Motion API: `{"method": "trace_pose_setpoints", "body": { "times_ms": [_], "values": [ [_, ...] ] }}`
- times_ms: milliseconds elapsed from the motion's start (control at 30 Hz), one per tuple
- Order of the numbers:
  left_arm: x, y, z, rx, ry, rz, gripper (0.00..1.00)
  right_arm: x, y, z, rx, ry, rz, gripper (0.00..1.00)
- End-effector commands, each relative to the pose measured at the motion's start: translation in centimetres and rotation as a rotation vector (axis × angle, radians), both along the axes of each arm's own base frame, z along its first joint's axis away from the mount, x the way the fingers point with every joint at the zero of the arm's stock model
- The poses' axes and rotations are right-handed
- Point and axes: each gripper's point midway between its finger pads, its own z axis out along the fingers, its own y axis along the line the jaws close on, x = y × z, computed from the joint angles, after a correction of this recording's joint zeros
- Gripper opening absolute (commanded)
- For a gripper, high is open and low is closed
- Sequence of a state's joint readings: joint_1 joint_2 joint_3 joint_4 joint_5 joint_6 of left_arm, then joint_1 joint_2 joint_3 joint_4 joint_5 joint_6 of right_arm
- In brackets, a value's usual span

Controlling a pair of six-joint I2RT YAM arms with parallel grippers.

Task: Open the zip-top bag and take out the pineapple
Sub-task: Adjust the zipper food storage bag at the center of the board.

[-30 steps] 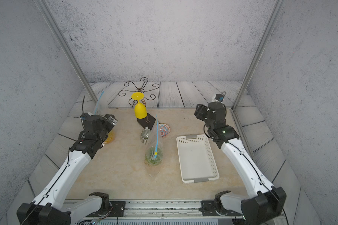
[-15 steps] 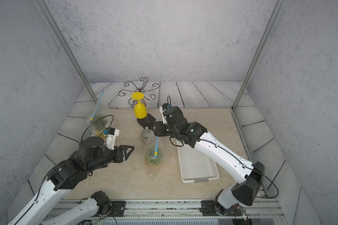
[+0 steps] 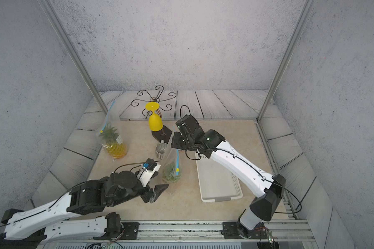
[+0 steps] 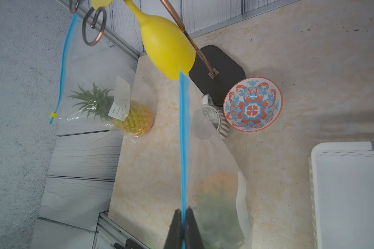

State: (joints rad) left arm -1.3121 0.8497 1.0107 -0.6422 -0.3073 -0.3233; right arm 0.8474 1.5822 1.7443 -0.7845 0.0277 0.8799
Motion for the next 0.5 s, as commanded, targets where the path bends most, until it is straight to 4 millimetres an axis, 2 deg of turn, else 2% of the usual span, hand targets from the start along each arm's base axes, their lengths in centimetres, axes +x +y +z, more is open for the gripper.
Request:
{"method": "trace_pose_setpoints", "body": {
  "times_ms": [0,200,367,467],
  "values": [
    [2.6,-0.2,0.8,0.050,-0.179,0.111,0.78,0.5,0.1,-0.5,-0.007,0.038,-0.043,0.01],
    [2.9,-2.4,1.6,0.019,-0.256,0.070,0.82,0.1,-0.1,-0.4,0.003,0.066,-0.057,0.00],
    [2.1,-4.3,-0.3,0.033,-0.252,-0.020,0.91,-0.3,0.2,-0.6,0.040,0.121,-0.055,0.00],
    [2.0,-5.3,-0.5,0.044,-0.298,-0.049,0.94,-0.5,0.3,-0.9,0.073,0.177,-0.065,0.00]
  ]
}}
